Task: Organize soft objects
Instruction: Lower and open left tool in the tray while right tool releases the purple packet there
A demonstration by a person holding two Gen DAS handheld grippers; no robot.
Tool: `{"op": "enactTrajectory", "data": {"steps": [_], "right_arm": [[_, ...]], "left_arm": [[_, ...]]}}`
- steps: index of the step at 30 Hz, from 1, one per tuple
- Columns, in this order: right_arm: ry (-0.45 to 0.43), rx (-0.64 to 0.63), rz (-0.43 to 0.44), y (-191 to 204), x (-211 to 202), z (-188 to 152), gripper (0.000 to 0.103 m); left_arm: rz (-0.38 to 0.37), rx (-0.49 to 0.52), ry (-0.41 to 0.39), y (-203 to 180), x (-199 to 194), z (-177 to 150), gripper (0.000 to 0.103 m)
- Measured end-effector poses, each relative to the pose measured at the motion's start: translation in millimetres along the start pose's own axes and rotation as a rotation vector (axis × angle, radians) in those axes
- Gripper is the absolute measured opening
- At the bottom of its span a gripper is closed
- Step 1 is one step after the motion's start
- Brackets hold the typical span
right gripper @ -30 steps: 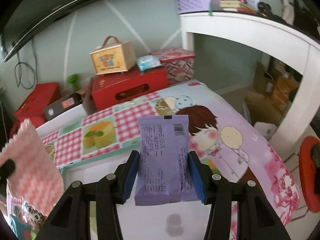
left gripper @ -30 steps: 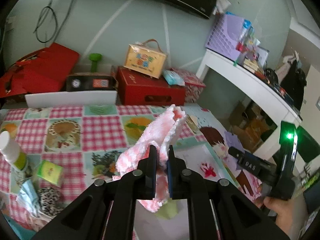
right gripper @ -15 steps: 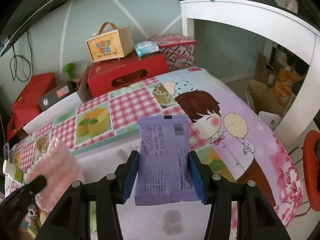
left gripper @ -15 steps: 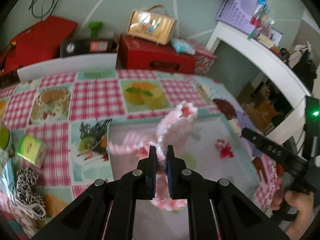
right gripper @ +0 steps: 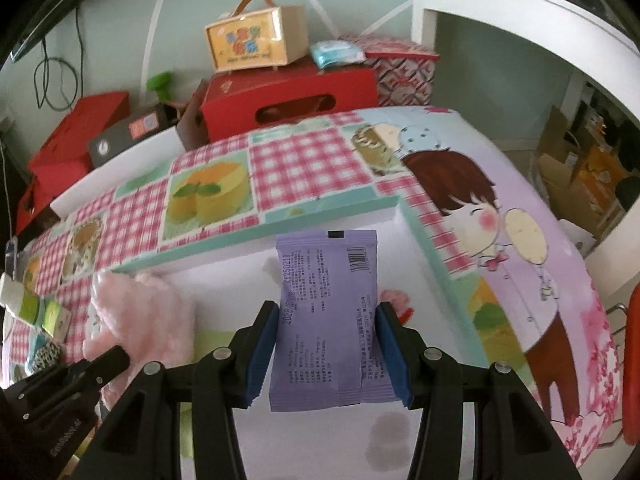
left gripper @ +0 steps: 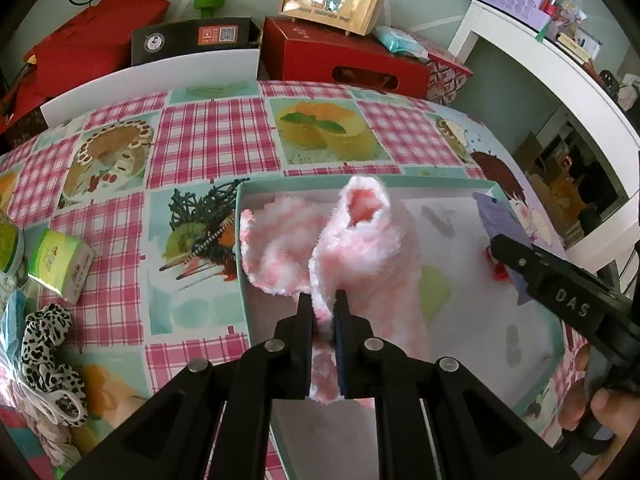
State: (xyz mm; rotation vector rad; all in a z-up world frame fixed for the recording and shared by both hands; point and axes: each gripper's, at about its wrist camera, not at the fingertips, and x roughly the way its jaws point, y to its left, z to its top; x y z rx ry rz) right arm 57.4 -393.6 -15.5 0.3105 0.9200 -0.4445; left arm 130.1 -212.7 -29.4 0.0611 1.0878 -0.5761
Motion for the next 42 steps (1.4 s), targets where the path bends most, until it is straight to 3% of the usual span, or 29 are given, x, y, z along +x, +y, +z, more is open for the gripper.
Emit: {"op": "enactTrajectory", "data": {"steps": [14, 21, 37, 42], "right_arm": [[0.069, -0.045, -0.022, 10, 22, -7, 0.054], [0.103, -0.059, -0.044, 12, 28, -9, 0.059], [0.014, -0.048, -0.075, 10, -13, 1, 0.062], [-0.012, -0.045, -0.091, 10, -22, 3, 0.077]], "left_arm": [[-0.01, -0.008, 0.028, 2, 1, 1, 0.012], [-0.01, -0.01, 0.036, -1, -4, 1, 0.036], [-0.005, 0.001, -0.024, -5, -40, 6, 0.05], [0.012, -0.048, -0.054, 6, -55, 10, 0.066]]}}
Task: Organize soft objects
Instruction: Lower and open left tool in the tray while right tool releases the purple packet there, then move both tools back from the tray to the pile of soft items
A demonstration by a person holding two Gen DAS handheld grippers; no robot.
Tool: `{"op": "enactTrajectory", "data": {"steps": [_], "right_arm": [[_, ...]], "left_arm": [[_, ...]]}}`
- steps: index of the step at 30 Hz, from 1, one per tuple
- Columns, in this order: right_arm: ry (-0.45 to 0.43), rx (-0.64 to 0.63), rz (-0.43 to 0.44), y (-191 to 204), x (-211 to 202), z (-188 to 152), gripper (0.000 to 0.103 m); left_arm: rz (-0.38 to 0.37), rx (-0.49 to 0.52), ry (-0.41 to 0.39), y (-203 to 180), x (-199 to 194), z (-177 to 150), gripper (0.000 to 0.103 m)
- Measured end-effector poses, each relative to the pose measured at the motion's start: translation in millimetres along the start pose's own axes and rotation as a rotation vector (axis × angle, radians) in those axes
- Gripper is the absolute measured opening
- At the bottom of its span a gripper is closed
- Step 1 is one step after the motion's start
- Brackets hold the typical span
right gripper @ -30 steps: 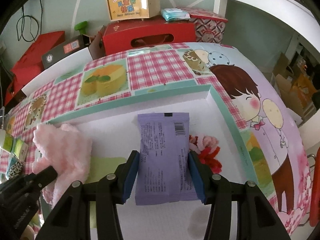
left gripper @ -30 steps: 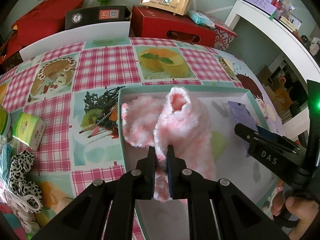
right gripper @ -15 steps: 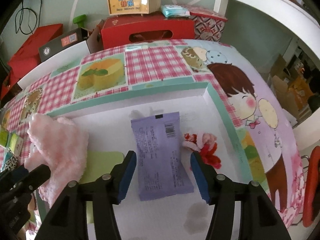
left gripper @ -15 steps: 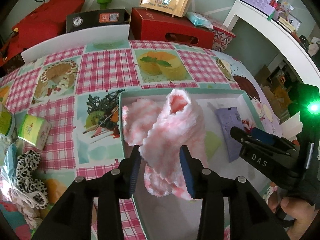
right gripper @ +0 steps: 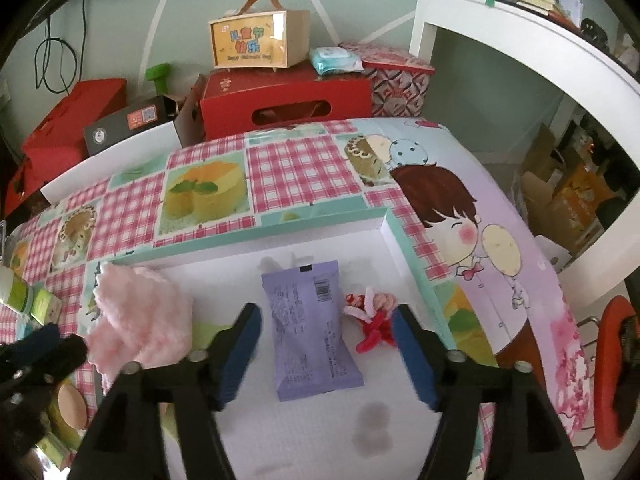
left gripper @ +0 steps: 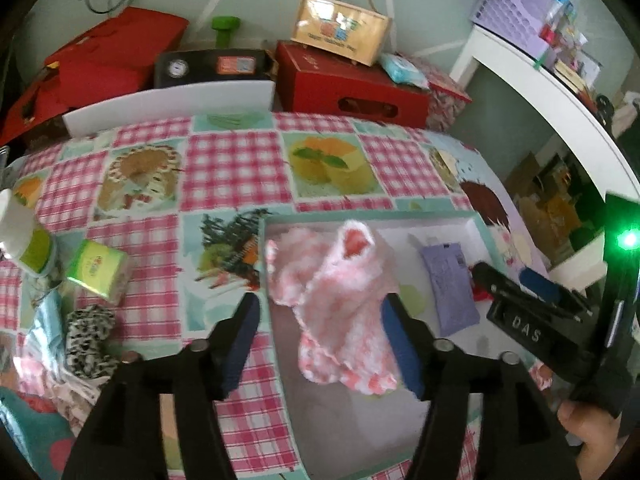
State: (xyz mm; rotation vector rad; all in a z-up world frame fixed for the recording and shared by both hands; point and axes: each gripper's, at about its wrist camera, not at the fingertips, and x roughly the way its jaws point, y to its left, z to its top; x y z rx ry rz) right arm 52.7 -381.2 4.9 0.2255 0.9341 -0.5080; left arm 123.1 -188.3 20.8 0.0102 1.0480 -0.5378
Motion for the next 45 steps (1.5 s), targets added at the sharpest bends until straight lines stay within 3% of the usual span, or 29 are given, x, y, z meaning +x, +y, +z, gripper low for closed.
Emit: {"op": "enactTrajectory", "data": {"steps": [2, 5, 8, 10, 13, 22, 31, 39, 45], "right_arm": [[0.008, -0.004, -0.009, 0, 2, -1, 0.078], [0.029, -0.011, -0.029, 1, 7, -2, 0.085], [0.035, 0.002, -0.044, -3, 10, -3, 0.091], [0.038, 0.02, -0.041, -6, 10, -3, 0.099], [0.042, 0.035, -0.041, -9, 11, -3, 0.103], [0.056, 0.04, -0.033, -9, 14, -4, 0.103], [0.003, 0.014, -0.038, -4, 1, 0, 0.103], [-0.05, 0.056, -0.003, -3, -16, 5, 0.103], [-0.054, 0.033, 0.031, 12, -20, 5, 0.103]], "left_arm": [[0.015, -0.016, -0.016, 6, -5, 2, 0.067], [0.053, -0.047, -0.042, 16, -8, 5, 0.086], [0.1, -0.091, -0.047, 29, -6, 6, 0.088], [0.105, -0.12, -0.035, 36, -2, 6, 0.089], [0.102, -0.162, -0.025, 44, 2, 4, 0.096], [0.106, -0.168, -0.036, 45, 5, 3, 0.096], [0.092, -0.119, -0.026, 49, -1, 8, 0.096], [0.169, -0.127, -0.048, 78, -20, 12, 0.096], [0.18, -0.211, -0.059, 112, -37, 10, 0.096]]}}
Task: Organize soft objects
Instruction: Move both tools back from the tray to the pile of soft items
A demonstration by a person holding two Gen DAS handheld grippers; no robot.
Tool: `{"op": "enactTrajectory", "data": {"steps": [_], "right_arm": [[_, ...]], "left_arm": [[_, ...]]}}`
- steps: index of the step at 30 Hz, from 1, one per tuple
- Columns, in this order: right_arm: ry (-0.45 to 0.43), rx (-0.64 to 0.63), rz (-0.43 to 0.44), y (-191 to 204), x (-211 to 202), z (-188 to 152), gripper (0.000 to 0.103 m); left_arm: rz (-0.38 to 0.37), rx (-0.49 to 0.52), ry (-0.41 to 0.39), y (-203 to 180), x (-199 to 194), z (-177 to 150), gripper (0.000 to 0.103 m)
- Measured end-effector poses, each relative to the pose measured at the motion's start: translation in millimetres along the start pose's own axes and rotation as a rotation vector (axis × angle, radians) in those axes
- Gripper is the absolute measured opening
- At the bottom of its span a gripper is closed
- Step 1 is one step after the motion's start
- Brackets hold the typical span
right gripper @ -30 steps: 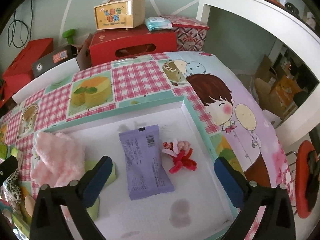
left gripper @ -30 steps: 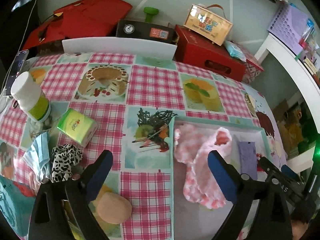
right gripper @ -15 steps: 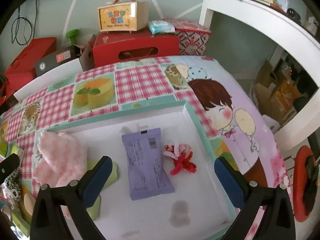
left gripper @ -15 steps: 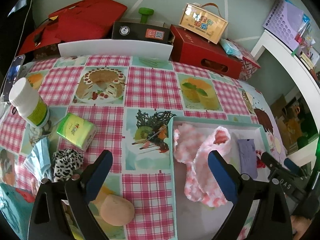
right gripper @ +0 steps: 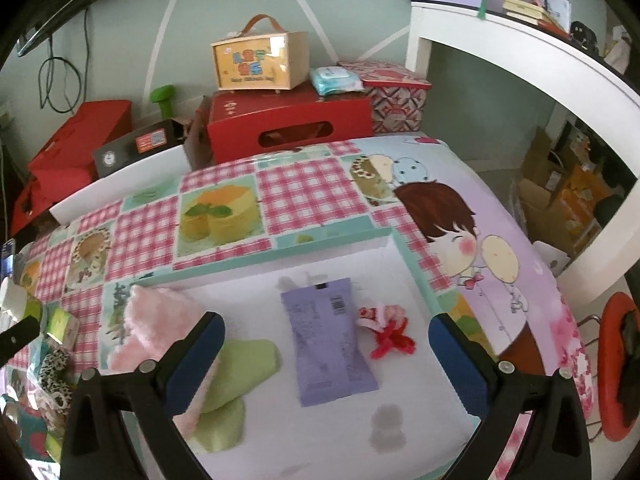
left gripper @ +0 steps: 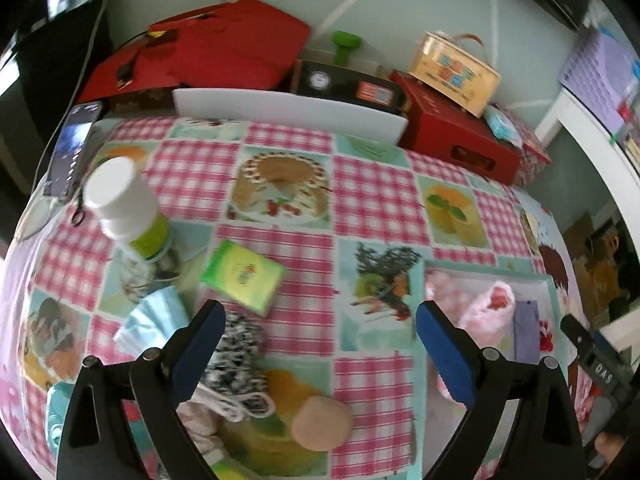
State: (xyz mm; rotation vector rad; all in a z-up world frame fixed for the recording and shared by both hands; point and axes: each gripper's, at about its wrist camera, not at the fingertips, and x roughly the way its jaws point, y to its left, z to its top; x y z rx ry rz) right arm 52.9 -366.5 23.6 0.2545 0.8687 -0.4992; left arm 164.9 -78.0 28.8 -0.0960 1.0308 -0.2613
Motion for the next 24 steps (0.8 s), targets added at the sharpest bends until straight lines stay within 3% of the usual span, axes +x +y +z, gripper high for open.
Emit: {"op": "enactTrajectory", "data": {"steps": [11, 24], "right_arm": [[-0.02, -0.12, 0.083, 58, -8, -6, 0.103], [-0.032, -0.325, 0.231, 149, -27, -27, 0.103]], "left_arm": [[0.053, -0.223, -0.027, 87, -19, 8, 0.096], [0.071, -0.311, -0.001, 125, -21, 4, 0.096]]}}
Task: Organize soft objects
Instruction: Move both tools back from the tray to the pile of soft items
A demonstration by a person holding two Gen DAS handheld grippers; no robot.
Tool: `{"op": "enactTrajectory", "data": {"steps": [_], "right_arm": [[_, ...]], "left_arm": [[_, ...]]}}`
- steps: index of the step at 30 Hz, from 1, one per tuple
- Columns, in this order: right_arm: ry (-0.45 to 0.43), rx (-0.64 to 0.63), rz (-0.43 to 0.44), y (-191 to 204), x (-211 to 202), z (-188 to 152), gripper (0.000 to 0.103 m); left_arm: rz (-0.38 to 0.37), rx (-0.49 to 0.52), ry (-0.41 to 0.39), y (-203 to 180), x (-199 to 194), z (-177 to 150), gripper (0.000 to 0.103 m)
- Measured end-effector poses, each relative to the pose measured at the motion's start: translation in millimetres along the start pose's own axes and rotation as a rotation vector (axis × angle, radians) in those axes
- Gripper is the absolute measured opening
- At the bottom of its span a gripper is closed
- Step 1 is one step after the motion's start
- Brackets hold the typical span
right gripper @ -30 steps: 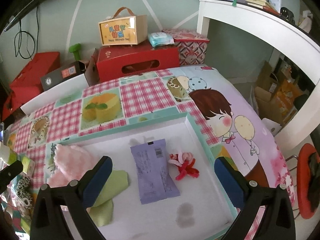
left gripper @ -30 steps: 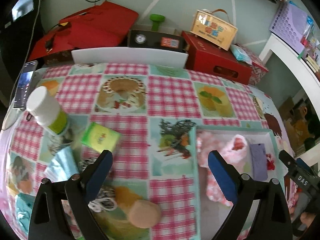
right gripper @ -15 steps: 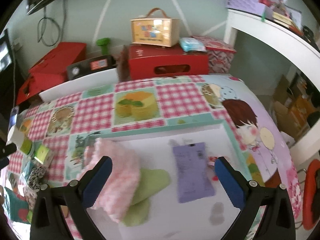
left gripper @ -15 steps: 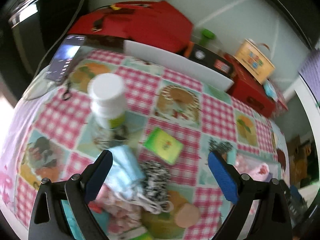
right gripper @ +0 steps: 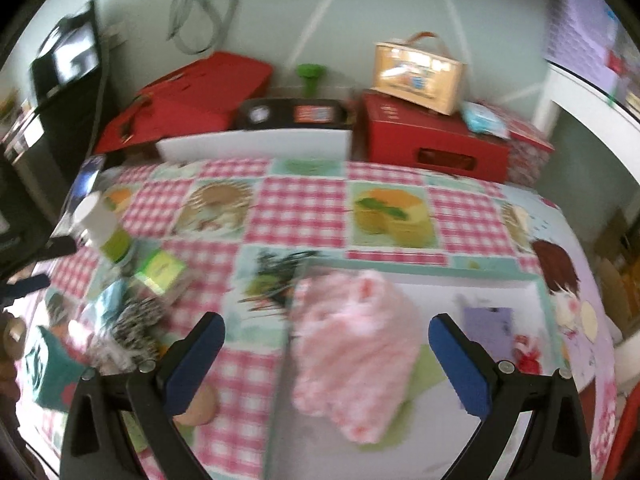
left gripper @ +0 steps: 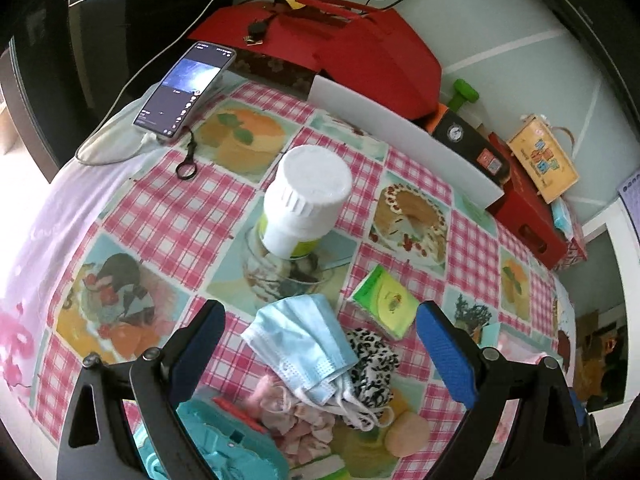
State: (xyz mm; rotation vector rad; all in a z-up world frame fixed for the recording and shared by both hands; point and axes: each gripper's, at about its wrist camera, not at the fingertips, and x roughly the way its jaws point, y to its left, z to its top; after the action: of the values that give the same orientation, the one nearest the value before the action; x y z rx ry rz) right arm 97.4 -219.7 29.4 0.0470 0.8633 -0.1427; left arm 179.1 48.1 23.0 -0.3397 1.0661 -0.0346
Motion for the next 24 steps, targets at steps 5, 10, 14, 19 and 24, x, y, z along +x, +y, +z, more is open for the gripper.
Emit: {"op": "enactTrajectory", "data": {"steps": [5, 10, 14, 19, 24], "right_arm": [[0.037, -0.107, 0.073, 41, 9, -10, 0.103], [0.092, -0.177, 0.106, 66, 21, -27, 0.102], [0.128, -0.209, 0.134, 76, 28, -39, 0.102], [0.153, -0.25, 0.167, 87, 31, -48, 0.095], [0.185, -0.266, 0.208, 93, 36, -53, 0.087]], "left_arm": [[0.007, 0.048, 0.064, -5, 11, -6, 0.096], [0.017, 0.076, 0.119, -9, 18, -10, 0.096], [0.034, 0.079, 0.151, -9, 22, -12, 0.096], [0.025, 0.064, 0.173, -7, 25, -13, 0.096], [0.027, 0.063, 0.176, -8, 25, -13, 0.096]]}}
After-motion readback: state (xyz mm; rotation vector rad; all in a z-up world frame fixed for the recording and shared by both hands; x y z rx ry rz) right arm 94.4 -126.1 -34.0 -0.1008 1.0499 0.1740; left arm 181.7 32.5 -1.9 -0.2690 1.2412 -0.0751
